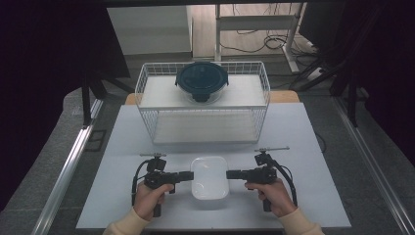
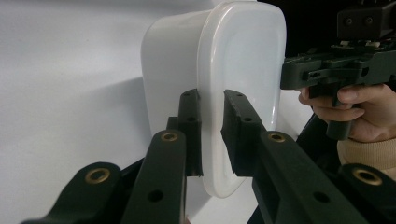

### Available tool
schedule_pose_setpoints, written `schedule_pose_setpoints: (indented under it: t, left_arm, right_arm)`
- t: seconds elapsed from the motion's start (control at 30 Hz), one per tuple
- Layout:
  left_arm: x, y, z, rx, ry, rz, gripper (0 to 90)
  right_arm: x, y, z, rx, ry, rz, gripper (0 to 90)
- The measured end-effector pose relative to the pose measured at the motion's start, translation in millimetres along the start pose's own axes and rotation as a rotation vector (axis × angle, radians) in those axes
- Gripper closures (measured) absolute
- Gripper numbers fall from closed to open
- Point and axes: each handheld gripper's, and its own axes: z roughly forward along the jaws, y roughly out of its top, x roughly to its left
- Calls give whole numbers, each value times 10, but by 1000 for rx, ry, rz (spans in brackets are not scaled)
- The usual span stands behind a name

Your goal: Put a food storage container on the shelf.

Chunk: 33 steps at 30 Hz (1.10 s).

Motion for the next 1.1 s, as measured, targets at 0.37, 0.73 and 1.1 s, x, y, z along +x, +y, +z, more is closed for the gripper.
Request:
schedule_pose_setpoints:
  t: [0.37, 0.73, 1.1]
  left_arm:
    - [-113, 79, -142, -33, 3, 56, 787]
    - [-196, 246, -314, -74, 6, 104, 789]
    - [-377, 517, -462, -111, 18, 174, 790]
  right_arm:
    - [173, 89, -71, -27, 4, -86, 807]
    - [369, 290, -103, -46, 1, -165, 809]
    - [580, 538, -223, -88, -20, -233, 808]
